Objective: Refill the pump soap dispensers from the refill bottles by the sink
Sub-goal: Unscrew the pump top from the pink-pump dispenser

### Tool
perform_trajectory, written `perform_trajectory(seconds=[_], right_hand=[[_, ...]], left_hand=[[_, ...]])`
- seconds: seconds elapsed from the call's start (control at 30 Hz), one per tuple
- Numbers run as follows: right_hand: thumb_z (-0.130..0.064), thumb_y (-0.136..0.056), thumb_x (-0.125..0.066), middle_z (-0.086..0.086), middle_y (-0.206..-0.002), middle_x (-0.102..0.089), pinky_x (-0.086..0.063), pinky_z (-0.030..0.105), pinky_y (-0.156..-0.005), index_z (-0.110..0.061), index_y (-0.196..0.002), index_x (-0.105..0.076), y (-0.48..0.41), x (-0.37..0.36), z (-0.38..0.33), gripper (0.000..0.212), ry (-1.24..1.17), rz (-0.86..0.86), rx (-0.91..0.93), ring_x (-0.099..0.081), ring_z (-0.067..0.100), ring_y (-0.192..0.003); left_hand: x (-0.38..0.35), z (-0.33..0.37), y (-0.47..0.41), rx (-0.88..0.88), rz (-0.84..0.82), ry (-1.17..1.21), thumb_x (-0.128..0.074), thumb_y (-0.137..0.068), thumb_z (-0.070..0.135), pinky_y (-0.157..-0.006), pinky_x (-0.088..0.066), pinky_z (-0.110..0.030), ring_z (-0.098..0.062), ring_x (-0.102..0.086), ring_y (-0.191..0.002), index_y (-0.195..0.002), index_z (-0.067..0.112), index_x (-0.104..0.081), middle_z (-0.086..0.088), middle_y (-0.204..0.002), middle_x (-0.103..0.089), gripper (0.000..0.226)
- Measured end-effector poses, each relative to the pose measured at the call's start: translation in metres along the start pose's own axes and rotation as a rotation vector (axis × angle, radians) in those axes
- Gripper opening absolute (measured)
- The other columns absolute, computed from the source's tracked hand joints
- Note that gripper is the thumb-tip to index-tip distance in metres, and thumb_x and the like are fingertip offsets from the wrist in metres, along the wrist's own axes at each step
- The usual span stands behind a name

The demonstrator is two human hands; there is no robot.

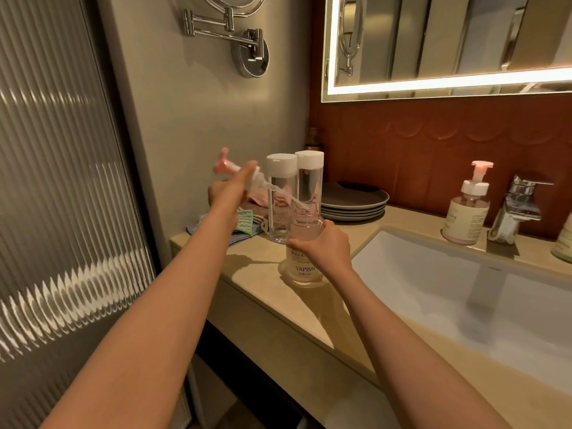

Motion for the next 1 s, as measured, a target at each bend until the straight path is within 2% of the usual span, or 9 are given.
perform_trajectory(seconds=[0.2, 0.3, 0.37, 0.47, 0.6, 0.67, 0.8, 0.87, 1.0], right_hand=[[-0.044, -0.063, -0.082, 0.002, -0.119, -0.064, -0.055, 0.034, -0.082, -0.014, -0.126, -0.054, 0.000, 0.001, 0.001, 0.075, 0.001, -0.002, 0.006, -0.062, 0.019, -0.106], [-0.046, -0.063, -0.081, 0.002, -0.120, -0.064, -0.055, 0.035, -0.082, -0.014, -0.128, -0.052, 0.000, 0.001, 0.003, 0.078, 0.007, -0.007, 0.012, -0.062, 0.020, -0.106], [-0.047, -0.063, -0.081, 0.001, -0.120, -0.064, -0.055, 0.034, -0.080, -0.015, -0.128, -0.052, 0.000, 0.001, 0.003, 0.078, 0.012, -0.007, 0.017, -0.062, 0.019, -0.106], [-0.049, -0.063, -0.080, -0.001, -0.120, -0.064, -0.055, 0.032, -0.078, -0.017, -0.127, -0.052, 0.001, 0.001, 0.003, 0.077, 0.029, -0.001, 0.023, -0.062, 0.018, -0.106], [-0.053, -0.064, -0.078, -0.002, -0.122, -0.062, -0.054, 0.031, -0.078, -0.020, -0.129, -0.050, 0.002, 0.002, 0.001, 0.078, 0.074, 0.005, 0.021, -0.061, 0.017, -0.107], [-0.054, -0.064, -0.078, -0.002, -0.122, -0.063, -0.055, 0.032, -0.079, -0.020, -0.128, -0.051, 0.002, 0.003, 0.001, 0.078, 0.094, 0.007, 0.017, -0.061, 0.017, -0.107], [-0.054, -0.064, -0.077, -0.002, -0.117, -0.065, -0.055, 0.033, -0.079, -0.019, -0.124, -0.053, 0.002, 0.004, 0.000, 0.073, 0.099, 0.018, 0.024, -0.062, 0.016, -0.103], [-0.053, -0.065, -0.077, -0.003, -0.117, -0.064, -0.055, 0.031, -0.077, -0.019, -0.125, -0.052, 0.003, 0.004, -0.001, 0.074, 0.103, 0.016, 0.028, -0.062, 0.016, -0.103], [-0.055, -0.064, -0.077, -0.003, -0.118, -0.064, -0.055, 0.032, -0.079, -0.019, -0.126, -0.052, 0.003, 0.004, -0.001, 0.075, 0.114, 0.016, 0.021, -0.062, 0.016, -0.103]], left_hand=[[0.018, -0.043, -0.012, 0.194, 0.055, 0.367, -0.067, -0.084, 0.025, -0.071, -0.049, -0.023, -0.020, -0.051, -0.104, -0.131, 0.010, -0.040, -0.011, -0.127, -0.049, 0.056], [0.017, -0.067, -0.012, 0.233, 0.095, 0.394, -0.068, -0.083, 0.020, -0.080, -0.050, -0.029, -0.026, -0.050, -0.117, -0.136, 0.015, -0.037, -0.014, -0.134, -0.044, 0.061], [0.016, -0.079, -0.013, 0.207, 0.125, 0.227, -0.073, -0.078, 0.022, -0.083, -0.051, -0.032, -0.027, -0.051, -0.116, -0.139, 0.022, -0.035, -0.013, -0.135, -0.044, 0.071], [0.013, -0.091, -0.008, 0.157, 0.143, -0.086, -0.076, -0.074, 0.027, -0.089, -0.047, -0.029, -0.025, -0.051, -0.116, -0.135, 0.012, -0.034, -0.006, -0.131, -0.047, 0.075], [0.003, -0.102, 0.001, 0.105, 0.066, -0.190, -0.074, -0.076, 0.025, -0.086, -0.051, -0.034, -0.028, -0.052, -0.113, -0.136, 0.010, -0.028, -0.003, -0.136, -0.043, 0.077], [0.000, -0.106, 0.001, 0.096, 0.024, -0.230, -0.073, -0.078, 0.027, -0.076, -0.053, -0.032, -0.023, -0.056, -0.095, -0.134, 0.012, -0.033, 0.002, -0.122, -0.045, 0.070], [-0.003, -0.113, 0.002, 0.201, -0.070, -0.345, -0.071, -0.077, 0.037, -0.050, -0.053, -0.028, -0.017, -0.057, -0.051, -0.138, 0.016, -0.034, -0.011, -0.086, -0.064, 0.075], [-0.005, -0.113, 0.000, 0.224, -0.099, -0.395, -0.068, -0.079, 0.036, -0.049, -0.053, -0.030, -0.018, -0.055, -0.049, -0.146, 0.021, -0.024, -0.011, -0.068, -0.062, 0.082], [-0.005, -0.106, -0.003, 0.204, -0.132, -0.562, -0.060, -0.085, 0.042, -0.042, -0.047, -0.025, -0.016, -0.054, -0.047, -0.146, 0.023, -0.026, -0.010, -0.068, -0.064, 0.073]])
Point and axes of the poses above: each hand's wrist, its own y-axis away from the middle knuckle, its own x-axis out of the back of the hand, z = x × y, the point moved 2 cm from there along -y, towards the middle knuckle
